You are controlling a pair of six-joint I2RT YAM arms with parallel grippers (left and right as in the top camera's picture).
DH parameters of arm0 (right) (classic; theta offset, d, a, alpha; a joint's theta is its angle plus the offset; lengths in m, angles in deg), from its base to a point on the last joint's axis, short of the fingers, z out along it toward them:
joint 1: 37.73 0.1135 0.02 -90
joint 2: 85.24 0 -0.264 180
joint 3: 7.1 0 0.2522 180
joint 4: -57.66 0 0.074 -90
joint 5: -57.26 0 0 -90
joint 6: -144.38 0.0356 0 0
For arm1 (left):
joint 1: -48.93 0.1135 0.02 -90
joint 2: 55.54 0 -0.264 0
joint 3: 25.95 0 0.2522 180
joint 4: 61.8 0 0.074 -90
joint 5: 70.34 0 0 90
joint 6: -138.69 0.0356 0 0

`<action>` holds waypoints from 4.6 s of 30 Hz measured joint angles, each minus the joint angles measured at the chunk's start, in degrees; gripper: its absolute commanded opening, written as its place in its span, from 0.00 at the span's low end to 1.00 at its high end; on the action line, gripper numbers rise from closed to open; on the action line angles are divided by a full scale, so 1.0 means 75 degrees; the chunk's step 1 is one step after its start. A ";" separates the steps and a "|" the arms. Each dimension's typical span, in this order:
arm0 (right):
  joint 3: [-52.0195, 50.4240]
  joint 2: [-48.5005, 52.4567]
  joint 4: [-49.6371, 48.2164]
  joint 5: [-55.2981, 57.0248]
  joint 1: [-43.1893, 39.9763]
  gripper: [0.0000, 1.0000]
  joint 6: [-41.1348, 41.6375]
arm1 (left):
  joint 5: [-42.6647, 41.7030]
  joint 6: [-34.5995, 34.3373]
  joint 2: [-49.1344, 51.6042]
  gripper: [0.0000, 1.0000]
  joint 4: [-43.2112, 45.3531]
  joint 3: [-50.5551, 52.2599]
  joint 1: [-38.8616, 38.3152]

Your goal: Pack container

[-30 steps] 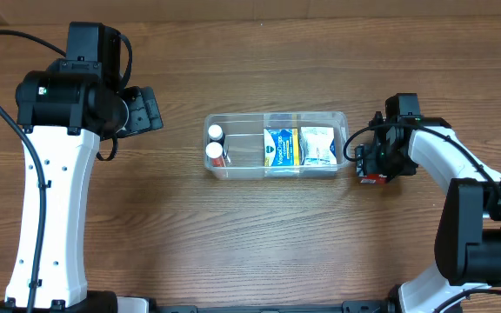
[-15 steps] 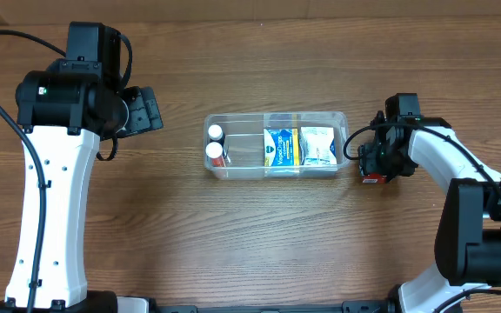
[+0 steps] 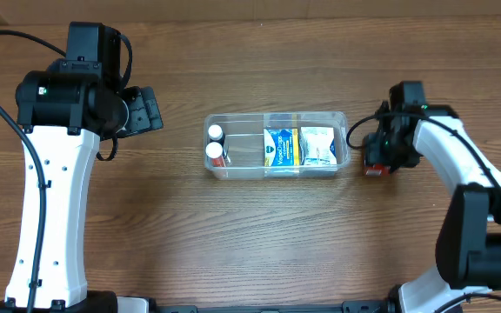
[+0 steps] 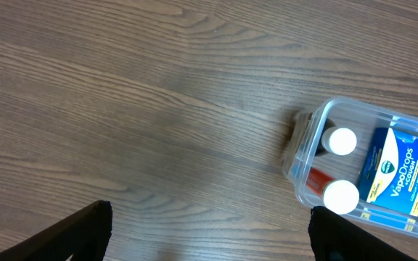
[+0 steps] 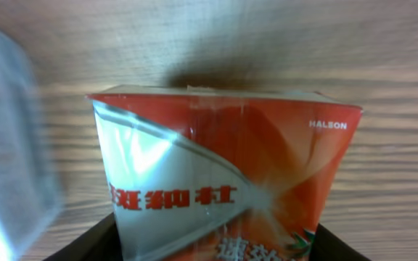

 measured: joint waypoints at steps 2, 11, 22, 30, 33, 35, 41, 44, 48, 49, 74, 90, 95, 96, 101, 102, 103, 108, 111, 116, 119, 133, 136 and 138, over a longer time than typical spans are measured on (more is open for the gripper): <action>0.0586 -0.0361 0.0417 0.0000 0.0006 0.59 0.0006 | 0.0000 0.0000 0.0000 0.88 0.0000 0.0000 0.0000; 0.2667 -0.2084 0.1740 0.0073 0.1306 0.54 0.1072 | 0.0000 0.0000 0.0000 0.88 0.0000 0.0000 0.0000; 0.2702 -0.1553 0.0766 -0.0035 0.4424 0.54 0.2760 | 0.0000 0.0000 0.0000 0.88 0.0000 0.0000 0.0000; 0.2702 0.0367 -0.0044 -0.0093 0.5217 0.58 0.3657 | 0.0000 0.0000 0.0000 0.89 0.0000 0.0000 0.0000; 0.2699 0.0886 -0.0178 -0.0131 0.5394 0.59 0.3736 | 0.0000 0.0000 0.0000 0.88 0.0000 0.0000 0.0000; 0.2699 0.1037 -0.0189 -0.0128 0.5394 0.59 0.3765 | 0.0000 0.0000 0.0000 0.88 0.0000 0.0000 0.0000; 0.2699 0.1378 -0.0251 -0.0128 0.5388 0.65 0.3791 | 0.0000 0.0000 0.0000 0.88 0.0000 0.0000 0.0000; 0.2699 0.1402 -0.0335 -0.0128 0.5388 0.72 0.3821 | 0.0000 0.0000 0.0000 0.88 0.0000 0.0000 0.0000; 0.2699 0.1402 -0.0370 -0.0128 0.5388 0.79 0.3809 | 0.0000 0.0000 0.0000 0.88 -0.0003 0.0000 0.0000; 0.2699 0.1402 -0.0364 -0.0125 0.5388 0.79 0.3826 | 0.0000 0.0000 0.0000 0.88 0.0000 0.0000 0.0000; 0.3896 -0.0603 0.0697 0.1606 0.2180 1.00 0.3771 | 0.0003 0.0667 0.0000 1.00 0.0833 0.0000 0.0000; 0.2961 -0.1821 0.1236 0.1303 0.0385 1.00 0.3791 | 0.0000 0.1285 -0.0364 1.00 0.1011 0.0303 -0.0070; 0.0210 -0.4605 -0.0006 0.1303 0.0764 1.00 0.3786 | -0.0015 0.1402 -0.2932 1.00 0.2448 0.2658 -0.0813; -0.0181 -0.4963 -0.0023 0.1306 0.0842 1.00 0.3791 | -0.0023 0.1402 -0.3404 1.00 0.2480 0.3063 -0.0871; -0.2454 -0.7469 0.0376 0.1294 0.1335 1.00 0.3800 | 0.0000 0.1037 -0.6266 1.00 0.3098 0.5770 -0.0950; -0.2626 -0.7915 0.0589 0.1300 0.1338 1.00 0.3800 | -0.0009 0.0877 -0.6735 1.00 0.3136 0.6242 -0.0953; -0.2637 -0.8169 0.0845 0.1303 0.1341 1.00 0.3797 | -0.0012 0.0778 -0.6930 1.00 0.3147 0.6441 -0.0953; -0.2646 -0.8571 0.1189 0.1303 0.1338 1.00 0.3794 | -0.0023 0.0525 -0.7204 1.00 0.2328 0.6857 -0.0953; -0.2646 -0.8521 0.1180 0.1311 0.1341 1.00 0.3797 | -0.0023 0.0495 -0.7207 1.00 0.1970 0.6872 -0.0953; -0.2646 -0.8521 0.1183 0.1309 0.1341 1.00 0.3794 | -0.0023 0.0469 -0.7207 1.00 0.1810 0.6872 -0.0953; -0.2646 -0.8521 0.1460 0.1303 0.1341 1.00 0.3794 | -0.0023 0.0458 -0.7207 1.00 0.1798 0.6872 -0.0953; -0.6105 -1.1835 -0.2996 0.0755 0.1154 1.00 0.1626 | -0.0026 0.0391 -0.7207 1.00 0.1792 0.6892 -0.0953; -0.7155 -1.2881 -0.4371 0.0664 0.1125 1.00 0.1157 | -0.0023 0.0388 -0.7207 1.00 0.1792 0.6892 -0.0953; -0.7732 -1.3353 -0.5403 0.0650 0.1125 1.00 0.0731 | -0.0026 0.0388 -0.7207 1.00 0.1795 0.6892 -0.0953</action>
